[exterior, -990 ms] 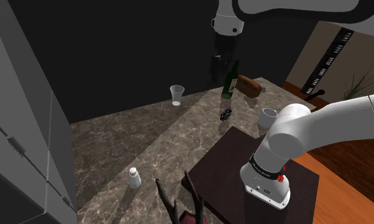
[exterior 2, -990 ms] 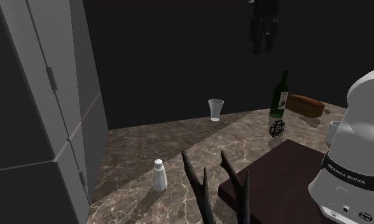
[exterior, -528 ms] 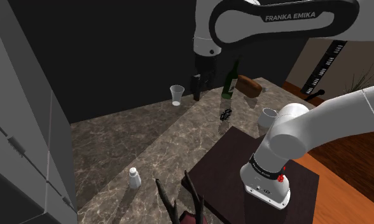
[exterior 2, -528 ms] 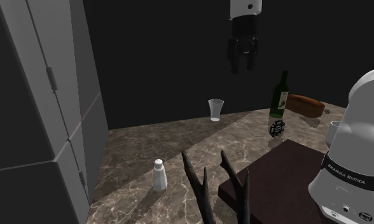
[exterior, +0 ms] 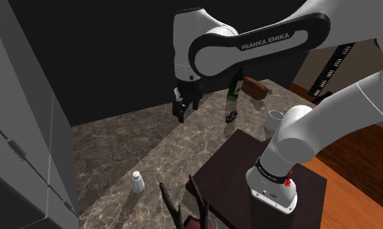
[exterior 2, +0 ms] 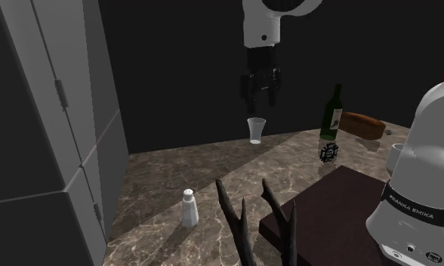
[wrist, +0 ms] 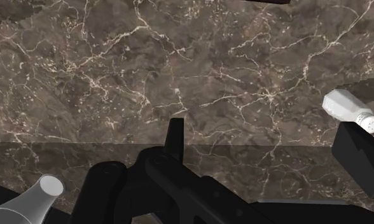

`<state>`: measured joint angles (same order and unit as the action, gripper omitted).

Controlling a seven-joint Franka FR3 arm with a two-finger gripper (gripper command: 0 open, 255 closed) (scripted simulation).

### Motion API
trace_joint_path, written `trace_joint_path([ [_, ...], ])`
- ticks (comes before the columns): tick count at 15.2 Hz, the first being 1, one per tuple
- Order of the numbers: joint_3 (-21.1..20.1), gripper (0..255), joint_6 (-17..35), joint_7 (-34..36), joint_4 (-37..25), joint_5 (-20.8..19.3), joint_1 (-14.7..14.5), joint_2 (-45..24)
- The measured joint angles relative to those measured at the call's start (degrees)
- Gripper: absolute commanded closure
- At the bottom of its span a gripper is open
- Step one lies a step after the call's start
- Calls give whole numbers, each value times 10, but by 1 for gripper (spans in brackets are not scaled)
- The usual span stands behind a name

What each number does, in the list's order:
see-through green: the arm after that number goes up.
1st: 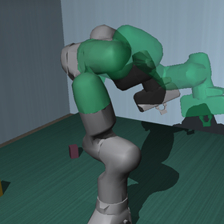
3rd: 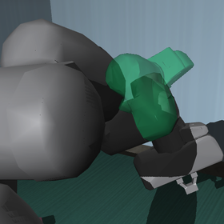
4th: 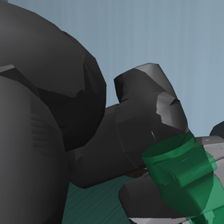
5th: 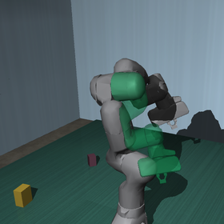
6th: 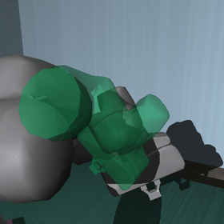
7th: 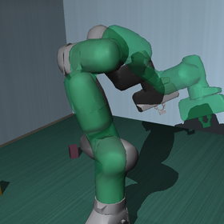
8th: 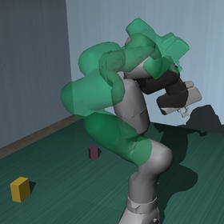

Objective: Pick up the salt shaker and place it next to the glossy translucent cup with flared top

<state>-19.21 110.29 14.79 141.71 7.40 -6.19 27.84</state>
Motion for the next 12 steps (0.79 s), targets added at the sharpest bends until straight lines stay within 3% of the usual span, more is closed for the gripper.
trace_joint_path([
  [6, -64, 0, 89, 79, -26, -11, -4, -118],
  [12, -112, 0, 151, 177, -87, -68, -10, -254],
])
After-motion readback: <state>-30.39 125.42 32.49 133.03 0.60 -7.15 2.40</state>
